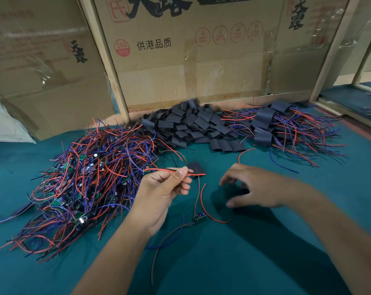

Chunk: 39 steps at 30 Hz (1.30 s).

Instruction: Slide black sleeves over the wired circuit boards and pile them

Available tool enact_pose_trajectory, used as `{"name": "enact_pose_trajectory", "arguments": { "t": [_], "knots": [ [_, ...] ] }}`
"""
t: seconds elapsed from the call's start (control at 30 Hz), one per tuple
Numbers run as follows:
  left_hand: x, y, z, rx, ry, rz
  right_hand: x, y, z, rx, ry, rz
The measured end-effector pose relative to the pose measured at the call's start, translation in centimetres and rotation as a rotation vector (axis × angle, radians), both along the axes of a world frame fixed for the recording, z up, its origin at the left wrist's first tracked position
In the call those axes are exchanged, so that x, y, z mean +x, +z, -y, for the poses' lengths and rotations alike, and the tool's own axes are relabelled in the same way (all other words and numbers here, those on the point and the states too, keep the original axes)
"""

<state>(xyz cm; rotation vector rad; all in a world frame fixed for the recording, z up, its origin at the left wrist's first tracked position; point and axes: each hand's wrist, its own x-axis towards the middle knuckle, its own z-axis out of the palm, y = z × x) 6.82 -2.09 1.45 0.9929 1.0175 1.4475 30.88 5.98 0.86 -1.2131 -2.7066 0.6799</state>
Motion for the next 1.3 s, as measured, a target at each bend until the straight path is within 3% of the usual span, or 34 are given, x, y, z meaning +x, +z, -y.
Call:
{"name": "enact_pose_trajectory", "arguments": {
  "t": [0.13,0.37,0.5,0.63,0.8,0.87,0.97,1.07,1.3],
  "knots": [
    [-0.2,-0.1,-0.1,-0.005,0.001,0.011,1.9,0.6,-0.3,-0.106,0.006,0.083],
    [0.1,-0.4,0.0,-0.024,-0.029,0.018,1.0,0.8,0.0,0.045,0.016,0.163],
    [0.7,-0.4,0.1,-0.031,-0.077,0.094,-0.7,1.2,1.3,0.026,-0.075,-0.251],
    [1.2,-0.3,0.3,-0.033,-0.132,0.182,-3.9,0.4,3.1,-0.415,-0.174,-0.659],
    [1.0,-0.1,0.3,-0.013,-0.107,0.19,-4.2,0.2,3.0,-0.577,-0.144,-0.888],
    [0.6,0.1,0.1,-0.004,-0.081,0.199,-3.0,0.4,2.4,-0.531,-0.108,-0.871],
    [0.1,0.1,-0.1,0.008,-0.054,0.202,-1.8,0.7,1.7,-0.269,-0.043,-0.66],
    [0.0,0.0,-0.1,0.014,-0.048,0.182,-1.7,0.8,1.5,-0.045,-0.017,-0.59],
    [0.1,-0.5,-0.4,0.015,-0.045,0.129,-2.6,1.1,2.2,0.187,0.033,-0.511]
  ]
}}
